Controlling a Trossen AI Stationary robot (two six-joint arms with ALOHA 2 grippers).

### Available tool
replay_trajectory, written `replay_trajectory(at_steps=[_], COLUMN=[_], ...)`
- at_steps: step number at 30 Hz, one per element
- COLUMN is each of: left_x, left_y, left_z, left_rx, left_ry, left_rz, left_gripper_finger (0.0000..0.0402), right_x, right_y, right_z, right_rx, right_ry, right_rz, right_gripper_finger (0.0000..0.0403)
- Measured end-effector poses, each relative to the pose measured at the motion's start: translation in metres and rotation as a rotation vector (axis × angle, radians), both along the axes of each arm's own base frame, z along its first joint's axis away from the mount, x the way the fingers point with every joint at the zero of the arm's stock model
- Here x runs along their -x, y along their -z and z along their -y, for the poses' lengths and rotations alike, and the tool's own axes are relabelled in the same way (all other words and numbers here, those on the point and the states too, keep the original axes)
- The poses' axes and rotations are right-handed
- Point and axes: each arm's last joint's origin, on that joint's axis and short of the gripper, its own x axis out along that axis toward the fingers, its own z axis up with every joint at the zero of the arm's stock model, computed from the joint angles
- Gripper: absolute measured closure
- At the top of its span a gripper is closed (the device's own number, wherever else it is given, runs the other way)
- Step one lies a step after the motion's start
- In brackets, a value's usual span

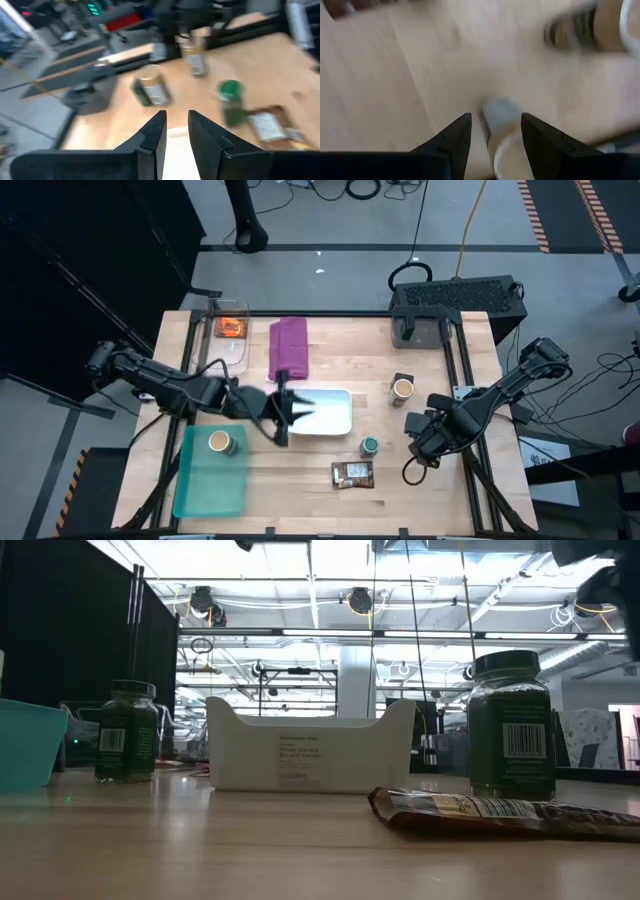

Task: Sort spices by type
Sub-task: Put the right green seasoning bottle into the white bin

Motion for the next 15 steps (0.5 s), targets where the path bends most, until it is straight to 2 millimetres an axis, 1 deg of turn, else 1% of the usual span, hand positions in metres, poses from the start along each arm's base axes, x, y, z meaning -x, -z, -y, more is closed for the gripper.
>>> replay_trajectory(at_steps=[4, 8, 12, 15], left_x=[0.008, 0.009, 0.006, 0.006], left_y=[0.003, 0.005, 0.005, 0.0], left_z=[0.025, 0.044, 0.057, 0.059], left_rx=[0.091, 0.131, 0.154, 0.17], left_ry=[0.049, 0.098, 0.133, 0.131], left_rz=[-0.017, 0.003, 0.056, 0.101], left_gripper_finger=[0.0316, 0.0316, 0.0316, 0.0316], right_x=[-0.009, -0.02, -0.026, -0.021], right_y=[-0.001, -0.005, -0.009, -0.014], right_z=[-0.003, -0.011, -0.02, -0.02], right_rx=[0.047, 0.102, 0.112, 0.106], right_ry=[-0.127, -0.216, -0.328, -0.355], right_rz=[0.117, 0.287, 0.391, 0.407], right_gripper_finger=[0.0248, 0.0248, 0.0248, 0.0248])
